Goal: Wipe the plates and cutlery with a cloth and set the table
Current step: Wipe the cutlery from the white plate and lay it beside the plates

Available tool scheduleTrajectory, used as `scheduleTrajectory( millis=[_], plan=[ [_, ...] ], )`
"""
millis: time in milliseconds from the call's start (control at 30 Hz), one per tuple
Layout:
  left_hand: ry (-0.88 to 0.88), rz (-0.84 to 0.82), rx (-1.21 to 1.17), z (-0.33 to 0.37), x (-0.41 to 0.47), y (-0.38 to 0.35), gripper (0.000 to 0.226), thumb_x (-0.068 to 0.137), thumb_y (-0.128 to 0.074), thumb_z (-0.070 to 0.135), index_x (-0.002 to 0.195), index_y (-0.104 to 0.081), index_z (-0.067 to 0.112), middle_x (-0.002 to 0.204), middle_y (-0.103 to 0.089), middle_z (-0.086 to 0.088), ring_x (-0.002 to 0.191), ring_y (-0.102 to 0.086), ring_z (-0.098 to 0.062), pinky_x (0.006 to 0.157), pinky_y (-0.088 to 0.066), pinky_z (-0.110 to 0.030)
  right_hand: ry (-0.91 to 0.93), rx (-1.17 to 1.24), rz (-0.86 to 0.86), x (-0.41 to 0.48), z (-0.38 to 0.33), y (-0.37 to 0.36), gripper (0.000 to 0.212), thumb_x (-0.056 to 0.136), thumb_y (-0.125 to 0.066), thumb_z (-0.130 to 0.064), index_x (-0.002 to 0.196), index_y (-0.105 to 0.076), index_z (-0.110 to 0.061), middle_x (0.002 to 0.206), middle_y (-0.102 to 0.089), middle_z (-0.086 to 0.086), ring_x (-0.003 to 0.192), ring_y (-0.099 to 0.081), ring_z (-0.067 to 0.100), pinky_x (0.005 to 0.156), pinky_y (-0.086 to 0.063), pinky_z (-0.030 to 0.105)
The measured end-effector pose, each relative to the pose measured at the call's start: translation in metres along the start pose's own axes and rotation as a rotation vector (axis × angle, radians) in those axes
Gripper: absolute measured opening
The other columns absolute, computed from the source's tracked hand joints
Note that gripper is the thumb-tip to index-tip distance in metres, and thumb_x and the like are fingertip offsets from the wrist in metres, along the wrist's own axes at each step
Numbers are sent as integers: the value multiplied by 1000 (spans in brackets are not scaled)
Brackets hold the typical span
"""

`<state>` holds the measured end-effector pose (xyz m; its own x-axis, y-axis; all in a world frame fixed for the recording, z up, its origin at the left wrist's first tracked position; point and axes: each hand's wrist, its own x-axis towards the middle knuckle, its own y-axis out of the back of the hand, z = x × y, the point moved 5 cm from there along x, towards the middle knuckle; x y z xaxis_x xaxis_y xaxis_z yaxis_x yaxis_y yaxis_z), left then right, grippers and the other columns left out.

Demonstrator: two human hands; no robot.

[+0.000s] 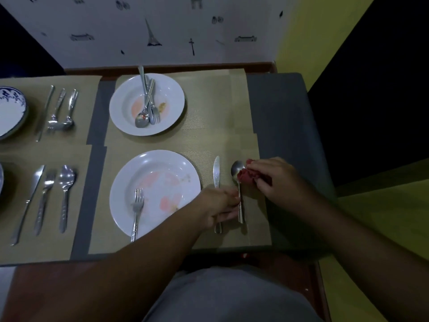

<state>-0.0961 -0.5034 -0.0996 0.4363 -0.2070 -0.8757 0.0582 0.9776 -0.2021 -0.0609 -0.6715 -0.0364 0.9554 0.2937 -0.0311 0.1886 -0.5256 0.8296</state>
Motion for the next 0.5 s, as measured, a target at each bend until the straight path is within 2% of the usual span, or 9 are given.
scheduleTrajectory(
  millis=[67,167,233,333,433,500],
  plan=[
    [14,23,15,-3,5,-3,18,94,-61,-4,107,-71,5,103,-76,-14,81,-75,-17,65,-62,-27,6,3,-29,3,5,-4,45,84,-69,-11,127,-63,-20,126,-64,-4,111,-52,16,94,-46,33],
    [28,67,66,-5,10,-4,16,94,-61,-5,97,-70,8,88,-74,-10,72,-73,-15,56,-59,-24,53,0,-79,10,7,-14,48,83,-71,-9,129,-62,-16,126,-64,0,114,-51,18,95,-39,24],
    [38,91,101,-6,14,-3,16,93,-62,-5,96,-71,8,86,-75,-11,72,-73,-17,60,-61,-28,91,-13,-132,15,4,-22,47,82,-71,-9,128,-62,-16,127,-63,0,116,-51,20,96,-40,26],
    [40,122,92,-7,18,-1,16,93,-62,-5,99,-74,5,86,-75,-13,74,-72,-22,75,-63,-36,149,-35,-175,20,-2,-30,34,79,-71,-6,111,-69,-14,121,-65,2,112,-55,24,91,-48,38],
    [73,93,47,-8,18,-3,18,89,-64,-2,105,-73,-3,95,-72,-15,82,-67,-26,79,-58,-36,186,-58,-199,23,-4,-35,25,77,-69,-4,99,-72,-13,111,-67,5,105,-57,24,87,-43,32],
    [94,86,23,-9,19,-2,19,88,-67,5,105,-73,-3,100,-76,-14,85,-71,-24,75,-59,-32,177,-65,-218,23,-3,-37,22,78,-68,-7,98,-72,-16,108,-67,2,104,-55,21,86,-42,33]
  ],
)
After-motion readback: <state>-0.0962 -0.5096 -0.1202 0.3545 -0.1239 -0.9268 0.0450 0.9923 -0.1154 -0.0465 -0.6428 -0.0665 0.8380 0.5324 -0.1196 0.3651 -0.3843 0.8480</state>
